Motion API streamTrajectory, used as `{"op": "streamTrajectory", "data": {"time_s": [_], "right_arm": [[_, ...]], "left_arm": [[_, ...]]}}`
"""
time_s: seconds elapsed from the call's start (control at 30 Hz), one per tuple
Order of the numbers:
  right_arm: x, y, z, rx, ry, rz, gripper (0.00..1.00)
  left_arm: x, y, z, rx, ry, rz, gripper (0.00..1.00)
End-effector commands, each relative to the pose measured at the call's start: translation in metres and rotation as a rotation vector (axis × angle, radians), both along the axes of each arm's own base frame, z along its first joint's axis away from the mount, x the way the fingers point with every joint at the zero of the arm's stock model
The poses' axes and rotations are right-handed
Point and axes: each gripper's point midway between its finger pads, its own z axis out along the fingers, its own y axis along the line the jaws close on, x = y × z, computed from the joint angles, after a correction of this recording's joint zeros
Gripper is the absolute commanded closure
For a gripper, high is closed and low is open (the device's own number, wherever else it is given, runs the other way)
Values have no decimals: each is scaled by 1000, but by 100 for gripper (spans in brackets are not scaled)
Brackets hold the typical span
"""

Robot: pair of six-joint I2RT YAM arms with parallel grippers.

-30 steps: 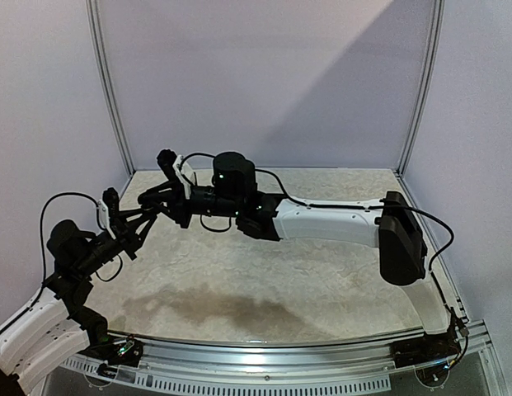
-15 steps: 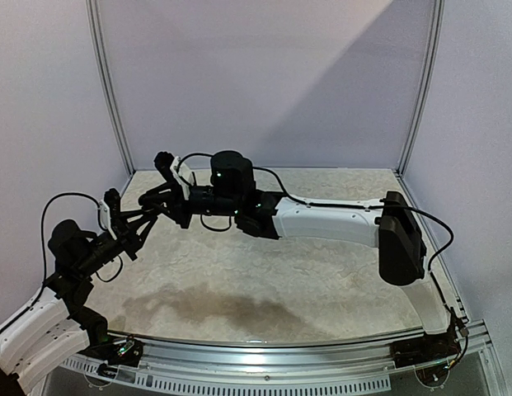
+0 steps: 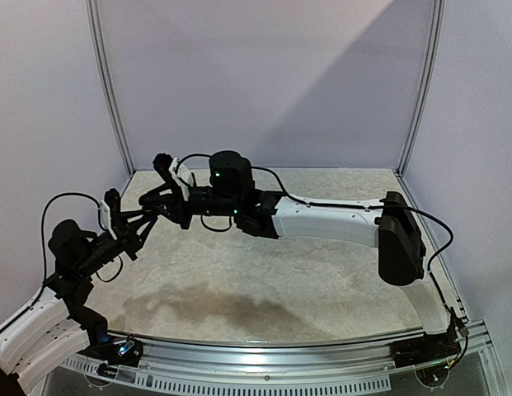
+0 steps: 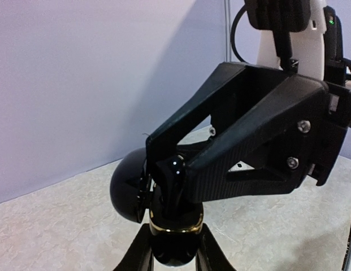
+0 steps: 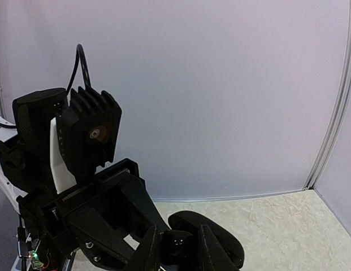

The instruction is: Insert the wireless bluetooth earbuds into the charging case

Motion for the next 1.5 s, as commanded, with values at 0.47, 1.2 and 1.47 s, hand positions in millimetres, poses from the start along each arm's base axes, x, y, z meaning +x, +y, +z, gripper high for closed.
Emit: {"op": "streamTrajectory", "data": {"time_s": [0.47, 1.2, 1.47], "right_arm": [[-7, 7, -22, -72, 2, 17, 57], [-37, -38, 82, 9, -118, 67, 46], [-10, -29, 71, -74, 71, -50, 47]], "left_arm": [[-2, 1, 7, -2, -40, -5, 100], [-15, -14, -5, 118, -87, -114, 100], [-59, -42, -28, 229, -124, -416, 100]]}}
